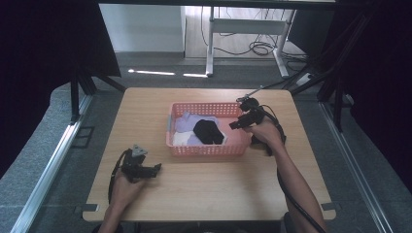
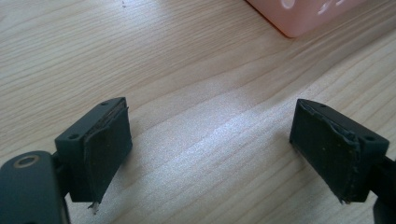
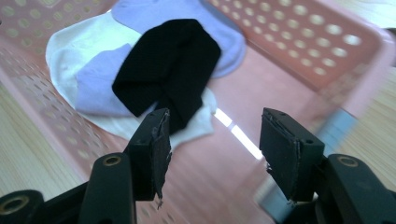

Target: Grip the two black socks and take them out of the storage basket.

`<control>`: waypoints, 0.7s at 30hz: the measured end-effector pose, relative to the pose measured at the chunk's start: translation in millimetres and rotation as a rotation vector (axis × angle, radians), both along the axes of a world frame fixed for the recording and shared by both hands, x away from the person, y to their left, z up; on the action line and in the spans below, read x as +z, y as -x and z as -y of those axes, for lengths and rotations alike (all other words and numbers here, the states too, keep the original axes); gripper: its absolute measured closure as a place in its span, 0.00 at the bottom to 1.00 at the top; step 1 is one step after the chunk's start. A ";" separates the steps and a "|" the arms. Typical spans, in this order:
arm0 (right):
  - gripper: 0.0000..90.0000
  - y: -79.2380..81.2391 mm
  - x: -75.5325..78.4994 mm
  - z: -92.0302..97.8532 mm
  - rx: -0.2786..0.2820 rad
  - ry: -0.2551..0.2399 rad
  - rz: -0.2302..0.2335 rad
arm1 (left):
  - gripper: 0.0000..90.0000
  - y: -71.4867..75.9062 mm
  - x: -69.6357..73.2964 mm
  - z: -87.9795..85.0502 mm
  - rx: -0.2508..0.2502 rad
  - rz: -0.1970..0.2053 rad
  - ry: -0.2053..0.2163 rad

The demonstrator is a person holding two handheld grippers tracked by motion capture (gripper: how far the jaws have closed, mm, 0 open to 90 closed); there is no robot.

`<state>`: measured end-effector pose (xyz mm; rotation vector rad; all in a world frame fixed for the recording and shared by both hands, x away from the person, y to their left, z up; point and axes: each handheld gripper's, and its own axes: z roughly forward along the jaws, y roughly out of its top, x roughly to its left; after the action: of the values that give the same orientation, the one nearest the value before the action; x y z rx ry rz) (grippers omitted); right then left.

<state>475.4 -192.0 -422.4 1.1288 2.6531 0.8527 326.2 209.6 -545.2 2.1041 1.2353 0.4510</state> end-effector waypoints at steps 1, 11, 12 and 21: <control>0.48 -1.3 -2.5 -4.7 0.007 0.004 -0.005 | 0.14 0.0 0.0 0.0 0.000 0.000 0.000; 0.44 -13.3 -30.9 -48.0 0.072 0.029 -0.041 | 0.14 -0.1 0.0 -0.2 -0.001 0.000 0.002; 0.43 -15.0 -33.2 -51.5 0.075 0.032 -0.044 | 0.14 -0.1 0.0 -0.3 -0.001 0.000 0.001; 0.43 -29.9 -53.7 -76.9 0.089 0.105 -0.063 | 0.14 -0.1 -0.1 -0.3 0.001 0.001 0.004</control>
<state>505.3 -115.1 -476.0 1.0364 2.7815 0.6937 326.3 209.9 -545.3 2.0997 1.2358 0.4491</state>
